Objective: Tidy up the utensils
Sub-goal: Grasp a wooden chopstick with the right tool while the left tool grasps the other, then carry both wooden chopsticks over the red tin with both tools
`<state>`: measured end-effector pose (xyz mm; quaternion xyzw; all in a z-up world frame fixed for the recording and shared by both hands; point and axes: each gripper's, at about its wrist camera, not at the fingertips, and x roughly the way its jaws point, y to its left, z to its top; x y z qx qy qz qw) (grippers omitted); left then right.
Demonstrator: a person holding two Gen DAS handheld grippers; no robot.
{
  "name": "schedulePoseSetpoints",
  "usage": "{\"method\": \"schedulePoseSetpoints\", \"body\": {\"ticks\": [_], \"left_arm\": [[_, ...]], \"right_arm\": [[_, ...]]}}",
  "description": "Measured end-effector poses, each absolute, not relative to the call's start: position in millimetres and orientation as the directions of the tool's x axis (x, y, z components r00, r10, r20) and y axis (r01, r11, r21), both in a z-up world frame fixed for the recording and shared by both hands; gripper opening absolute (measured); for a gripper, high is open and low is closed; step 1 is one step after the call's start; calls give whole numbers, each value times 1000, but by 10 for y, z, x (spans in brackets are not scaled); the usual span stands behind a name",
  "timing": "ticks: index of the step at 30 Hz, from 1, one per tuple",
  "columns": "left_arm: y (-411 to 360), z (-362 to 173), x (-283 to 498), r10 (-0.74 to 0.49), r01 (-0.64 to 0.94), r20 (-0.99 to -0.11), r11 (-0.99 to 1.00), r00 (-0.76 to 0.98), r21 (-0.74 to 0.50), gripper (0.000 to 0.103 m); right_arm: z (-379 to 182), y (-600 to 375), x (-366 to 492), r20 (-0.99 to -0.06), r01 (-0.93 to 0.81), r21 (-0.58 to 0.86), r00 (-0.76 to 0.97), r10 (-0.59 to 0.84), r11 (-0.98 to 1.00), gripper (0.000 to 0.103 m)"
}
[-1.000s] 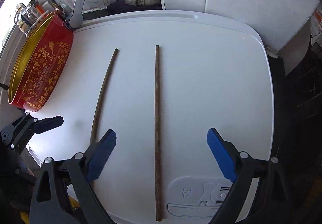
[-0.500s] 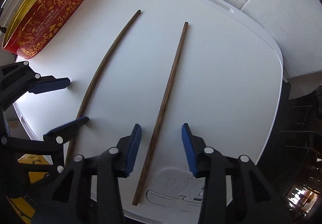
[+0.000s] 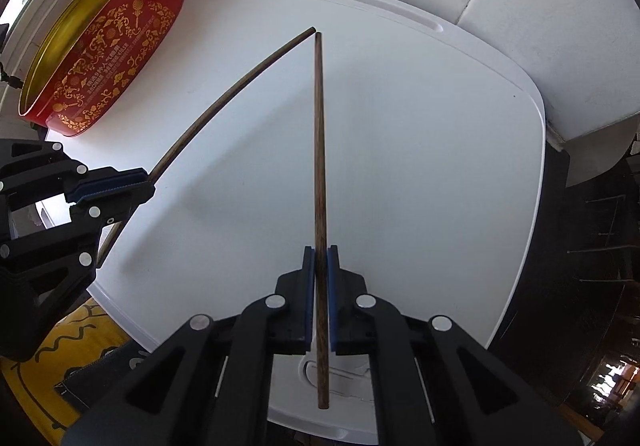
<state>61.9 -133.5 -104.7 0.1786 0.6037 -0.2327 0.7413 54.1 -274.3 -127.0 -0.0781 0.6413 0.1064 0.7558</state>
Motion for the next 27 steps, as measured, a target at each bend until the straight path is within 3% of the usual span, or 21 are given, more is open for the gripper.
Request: {"method": "schedulePoseSetpoints", "body": {"ticks": [11, 20, 27], "left_arm": [[-481, -301, 624, -154, 485, -942, 874, 298, 10, 6], [484, 124, 611, -20, 362, -911, 921, 411, 143, 6], [1117, 117, 678, 24, 265, -908, 953, 418, 148, 6]], "right_arm": [[-430, -2231, 746, -945, -308, 85, 277, 175, 948, 6], [-4, -1332, 1114, -929, -442, 71, 297, 221, 894, 6], [18, -740, 1396, -935, -512, 60, 271, 228, 857, 6]]}}
